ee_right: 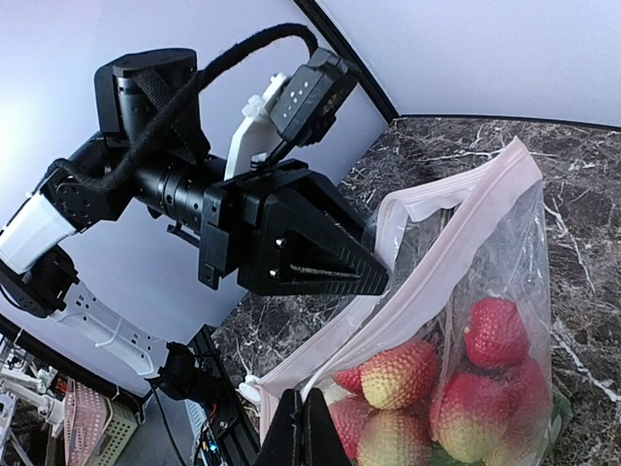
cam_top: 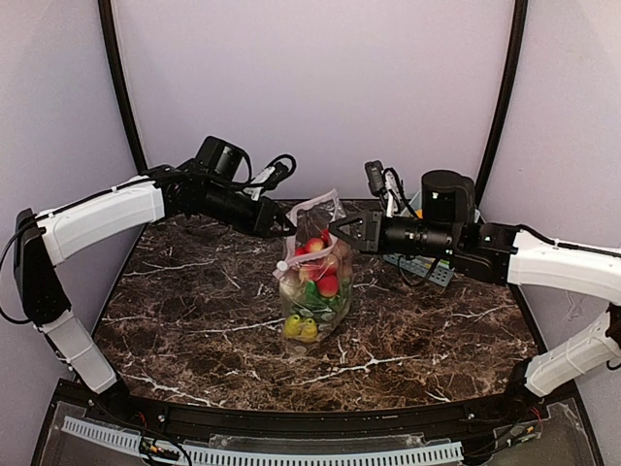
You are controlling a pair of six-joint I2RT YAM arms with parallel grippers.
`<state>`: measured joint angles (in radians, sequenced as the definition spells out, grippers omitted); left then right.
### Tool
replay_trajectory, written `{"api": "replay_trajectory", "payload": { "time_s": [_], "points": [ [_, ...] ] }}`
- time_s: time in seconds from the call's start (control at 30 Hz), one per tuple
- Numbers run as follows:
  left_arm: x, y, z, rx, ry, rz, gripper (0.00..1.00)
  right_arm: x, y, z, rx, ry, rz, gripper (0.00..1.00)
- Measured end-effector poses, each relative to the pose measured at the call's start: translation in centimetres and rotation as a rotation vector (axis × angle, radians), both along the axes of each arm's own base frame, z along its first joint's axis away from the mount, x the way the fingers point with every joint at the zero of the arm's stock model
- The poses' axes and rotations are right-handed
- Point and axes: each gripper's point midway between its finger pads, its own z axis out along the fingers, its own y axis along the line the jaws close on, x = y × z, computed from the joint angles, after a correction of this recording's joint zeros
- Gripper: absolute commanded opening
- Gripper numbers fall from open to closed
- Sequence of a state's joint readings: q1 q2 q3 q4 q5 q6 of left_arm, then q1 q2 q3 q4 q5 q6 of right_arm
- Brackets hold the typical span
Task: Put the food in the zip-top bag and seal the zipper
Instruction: Pass from the left arm to the right, then pass from the right arm to the left
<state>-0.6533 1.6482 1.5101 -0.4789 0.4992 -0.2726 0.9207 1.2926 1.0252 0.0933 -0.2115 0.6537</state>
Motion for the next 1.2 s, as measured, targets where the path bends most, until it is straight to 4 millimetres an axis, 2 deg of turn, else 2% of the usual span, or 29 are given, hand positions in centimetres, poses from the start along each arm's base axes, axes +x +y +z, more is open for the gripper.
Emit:
{"api": "replay_trajectory", "payload": {
  "time_s": [0.13,0.17,0.27,0.33,0.47,0.57,0.77,0.9,1.0,1.2],
  "points": [
    [-0.3,1.7,-0.4,0.048,-0.038,0.053,0.56,0.4,0.5,0.1,0.019,-0.003,-0.022,0.00],
    [-0.4,2.2,-0.1,0.055,-0.053,0.073,0.60,0.5,0.6,0.0,0.020,-0.003,-0.027,0.00],
    [-0.6,3.8,2.2,0.060,-0.134,0.118,0.70,0.9,0.7,0.0,0.027,-0.004,-0.051,0.00],
    [-0.8,4.8,4.1,0.053,-0.188,0.150,0.72,1.2,0.7,0.0,0.030,-0.003,-0.069,0.00],
    [-2.1,7.3,6.9,0.049,-0.274,0.215,0.73,1.9,1.0,-0.6,0.026,-0.001,-0.093,0.00],
    [-3.6,8.0,6.7,0.054,-0.284,0.218,0.73,2.4,1.4,-1.0,0.016,0.003,-0.102,0.00],
    [-7.6,6.0,2.1,0.082,-0.186,0.113,0.73,3.1,1.9,-0.9,0.012,-0.002,-0.117,0.00],
    [-9.5,5.0,-0.4,0.070,-0.105,0.072,0.70,3.2,1.9,-0.5,0.013,-0.012,-0.123,0.00],
    [-9.8,4.5,-0.6,0.042,-0.079,0.066,0.68,3.3,1.8,-0.4,0.009,-0.020,-0.127,0.00],
    [-10.0,3.0,1.1,-0.044,-0.089,0.048,0.61,3.5,1.8,-0.7,-0.005,-0.024,-0.134,0.00]
  ]
}}
